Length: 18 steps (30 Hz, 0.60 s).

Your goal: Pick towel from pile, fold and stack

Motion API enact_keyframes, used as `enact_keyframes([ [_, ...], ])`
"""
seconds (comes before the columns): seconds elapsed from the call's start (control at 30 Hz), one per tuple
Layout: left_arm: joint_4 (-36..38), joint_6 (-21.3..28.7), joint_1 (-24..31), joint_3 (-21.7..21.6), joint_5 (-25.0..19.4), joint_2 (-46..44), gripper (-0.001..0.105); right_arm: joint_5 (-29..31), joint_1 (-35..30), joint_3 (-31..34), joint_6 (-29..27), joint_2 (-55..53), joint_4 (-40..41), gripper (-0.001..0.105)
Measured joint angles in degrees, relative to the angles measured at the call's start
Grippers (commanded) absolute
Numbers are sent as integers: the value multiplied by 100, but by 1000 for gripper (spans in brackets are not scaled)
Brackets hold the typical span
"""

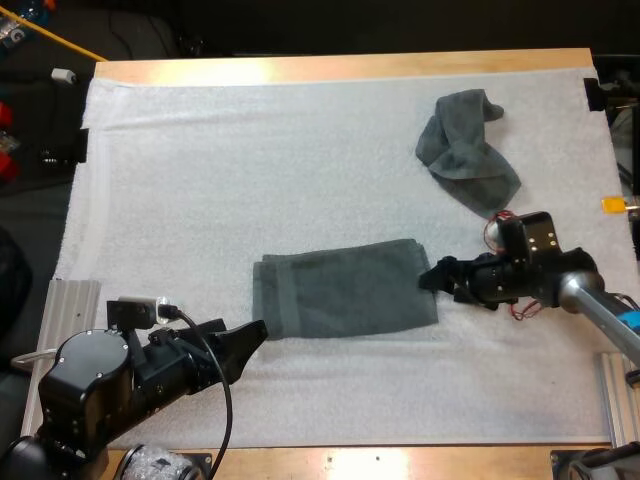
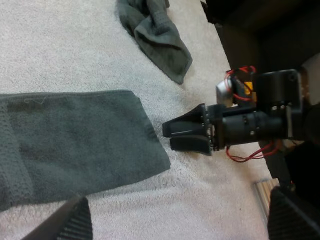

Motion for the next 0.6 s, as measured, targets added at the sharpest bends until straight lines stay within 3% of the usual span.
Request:
enact_keyframes([
  [0.37,0,0,0,0,0,0,69,-456,16,-29,525,376,-554,72],
  [0.6,0,0,0,0,0,0,69,-519,548,-67,534,470,-695,68],
])
